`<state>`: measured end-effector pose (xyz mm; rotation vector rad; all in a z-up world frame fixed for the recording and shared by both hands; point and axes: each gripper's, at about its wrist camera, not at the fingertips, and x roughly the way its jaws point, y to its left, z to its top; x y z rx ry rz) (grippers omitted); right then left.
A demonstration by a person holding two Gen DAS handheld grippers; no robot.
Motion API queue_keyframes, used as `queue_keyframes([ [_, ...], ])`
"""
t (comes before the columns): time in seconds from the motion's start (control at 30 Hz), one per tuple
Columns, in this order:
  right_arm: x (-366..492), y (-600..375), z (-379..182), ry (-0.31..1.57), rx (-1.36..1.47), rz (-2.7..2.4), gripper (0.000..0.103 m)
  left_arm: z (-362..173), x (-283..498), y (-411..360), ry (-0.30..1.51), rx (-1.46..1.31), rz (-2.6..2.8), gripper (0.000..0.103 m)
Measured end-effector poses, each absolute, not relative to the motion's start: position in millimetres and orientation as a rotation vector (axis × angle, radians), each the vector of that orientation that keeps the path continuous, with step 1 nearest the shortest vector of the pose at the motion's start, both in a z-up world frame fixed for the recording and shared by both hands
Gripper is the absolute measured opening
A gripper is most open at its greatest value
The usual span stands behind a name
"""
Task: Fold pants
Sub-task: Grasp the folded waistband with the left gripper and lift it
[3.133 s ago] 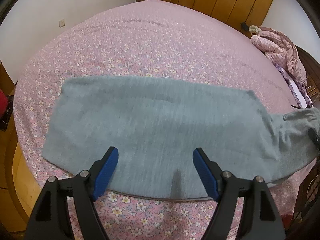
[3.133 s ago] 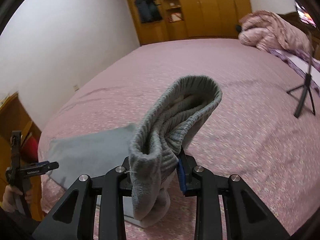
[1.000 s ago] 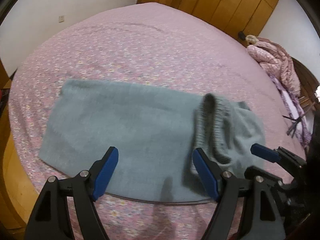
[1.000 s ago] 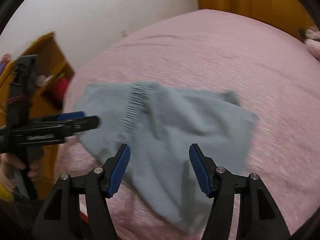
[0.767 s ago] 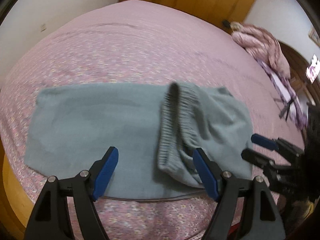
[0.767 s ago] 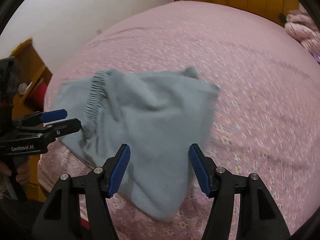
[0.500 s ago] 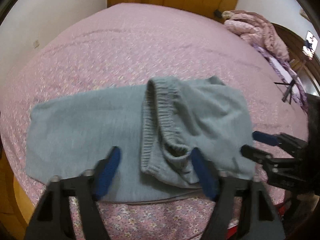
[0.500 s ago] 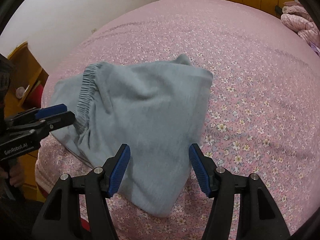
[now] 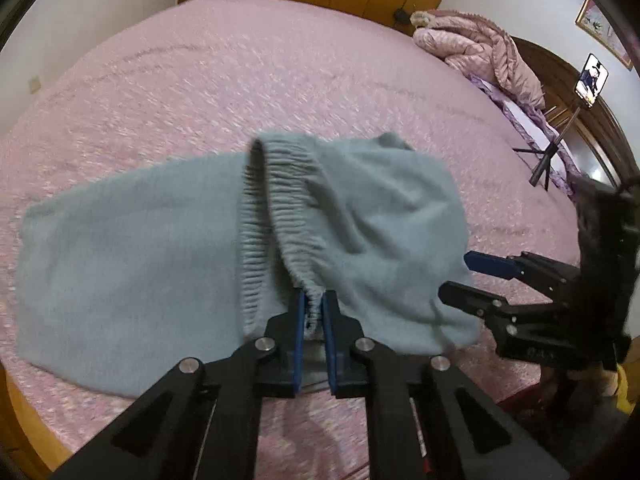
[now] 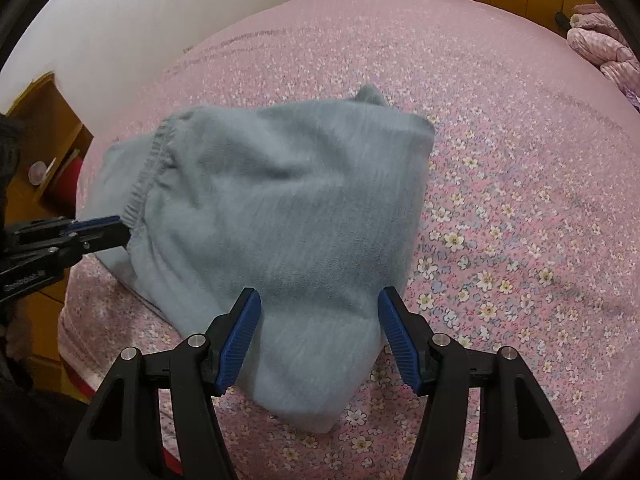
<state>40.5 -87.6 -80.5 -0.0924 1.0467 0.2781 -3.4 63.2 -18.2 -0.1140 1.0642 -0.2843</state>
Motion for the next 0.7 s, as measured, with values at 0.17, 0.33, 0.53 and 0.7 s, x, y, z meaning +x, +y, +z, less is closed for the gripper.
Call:
queue_keyframes([
  [0.17,38,-77,-82,1.037,-0.146,0.270,0.063,-43,-5,86,1.147,-0.075,-0.140,0.004],
  [0.33,34,-81,-72,0.998,-0.126,0.259,0.063,-41,-6,106,1.143,-0.193,-0.125,0.005],
  [0.53,41,-89,-71,0.997,-0.093,0.233,0.063,-19,-2,100,1.066,-0.200,-0.169,0.051],
  [0.7,45,-92,-89,1.045,-0.065,0.236,0.063,-31,19,86,1.078,-0.170,-0.164,0.058],
])
